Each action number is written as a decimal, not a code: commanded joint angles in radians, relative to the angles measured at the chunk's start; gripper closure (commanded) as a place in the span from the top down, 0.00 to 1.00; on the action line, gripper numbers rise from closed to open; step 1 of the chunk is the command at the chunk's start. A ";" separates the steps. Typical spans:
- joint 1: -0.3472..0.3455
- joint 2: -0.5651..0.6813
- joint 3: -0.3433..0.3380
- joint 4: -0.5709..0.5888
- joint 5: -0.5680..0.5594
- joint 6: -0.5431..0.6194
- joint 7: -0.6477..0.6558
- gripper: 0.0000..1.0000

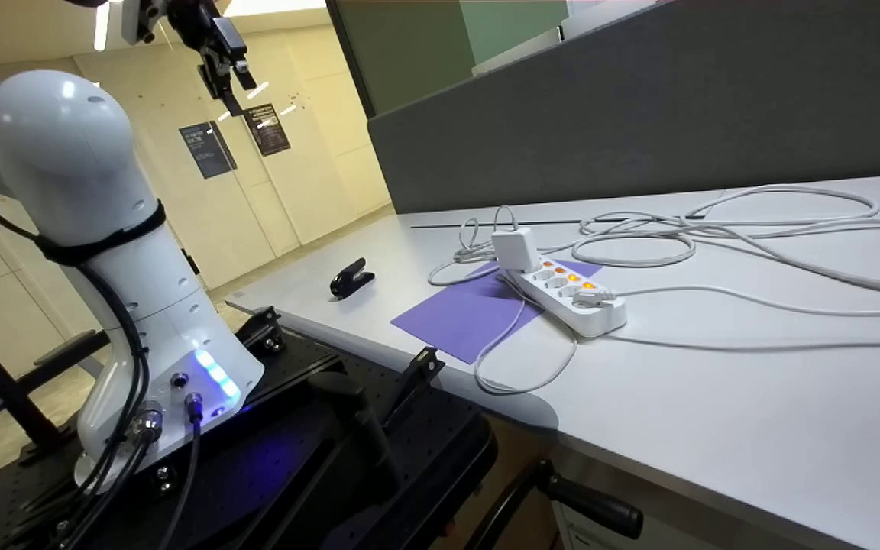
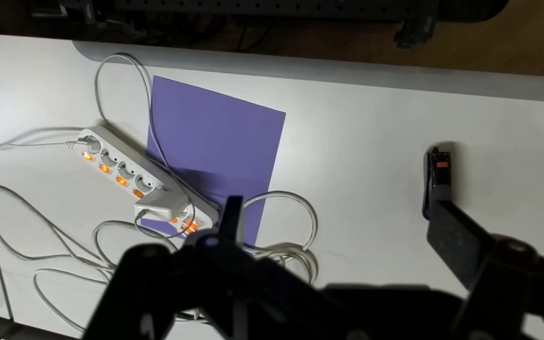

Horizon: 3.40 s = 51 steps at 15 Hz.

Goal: Turn on the fourth switch on the extension cable.

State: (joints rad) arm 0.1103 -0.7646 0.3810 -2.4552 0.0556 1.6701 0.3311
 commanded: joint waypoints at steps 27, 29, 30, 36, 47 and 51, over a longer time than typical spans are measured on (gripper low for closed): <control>-0.259 0.164 -0.352 -0.299 -0.053 0.551 -0.072 1.00; -0.258 0.181 -0.358 -0.298 -0.053 0.554 -0.078 1.00; -0.257 0.181 -0.358 -0.297 -0.053 0.554 -0.078 1.00; -0.338 0.345 -0.426 -0.250 -0.043 0.731 -0.065 1.00; -0.344 0.756 -0.607 0.034 0.060 0.706 -0.421 1.00; -0.352 0.759 -0.608 0.028 0.039 0.711 -0.401 1.00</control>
State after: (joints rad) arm -0.2458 -0.0041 -0.2224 -2.4270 0.0952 2.3827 -0.0715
